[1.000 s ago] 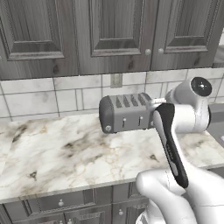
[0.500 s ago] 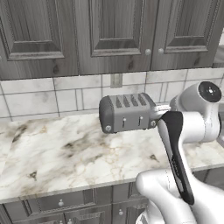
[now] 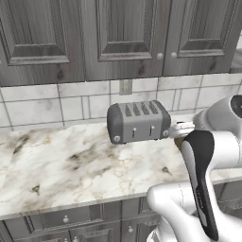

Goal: Start the toaster. Once the lever pops up, take the bread to the plate on the dining counter.

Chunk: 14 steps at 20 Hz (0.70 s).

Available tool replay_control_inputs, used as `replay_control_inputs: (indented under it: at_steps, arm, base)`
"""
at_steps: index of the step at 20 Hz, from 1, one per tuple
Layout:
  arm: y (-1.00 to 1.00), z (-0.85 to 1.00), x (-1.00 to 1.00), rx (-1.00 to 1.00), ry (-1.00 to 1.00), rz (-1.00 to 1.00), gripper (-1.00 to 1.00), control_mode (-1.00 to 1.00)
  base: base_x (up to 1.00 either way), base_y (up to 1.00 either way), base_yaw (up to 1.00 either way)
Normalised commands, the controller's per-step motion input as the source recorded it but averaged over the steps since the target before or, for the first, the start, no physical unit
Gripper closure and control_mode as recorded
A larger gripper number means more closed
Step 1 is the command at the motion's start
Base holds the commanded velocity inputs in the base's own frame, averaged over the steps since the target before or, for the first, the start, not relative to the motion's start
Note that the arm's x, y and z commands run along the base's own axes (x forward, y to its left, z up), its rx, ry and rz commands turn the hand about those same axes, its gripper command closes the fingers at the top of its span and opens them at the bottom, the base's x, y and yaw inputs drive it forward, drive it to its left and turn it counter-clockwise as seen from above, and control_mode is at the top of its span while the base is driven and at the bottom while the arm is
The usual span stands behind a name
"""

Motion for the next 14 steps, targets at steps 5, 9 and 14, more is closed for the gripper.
replay_control_inputs:
  at_steps: [5,9,14]
  arm:
    - [0.00,0.00,-0.12,0.00,0.00,0.00,1.00,-1.00]
    - [0.00,0.00,0.00,0.00,0.00,0.00,1.00,1.00]
    - [0.00,0.00,0.00,0.00,0.00,0.00,1.00,1.00]
  base:
    - [0.00,0.00,0.00]
    - [-0.44,0.02,0.01]
    - [-1.00,0.00,0.08]
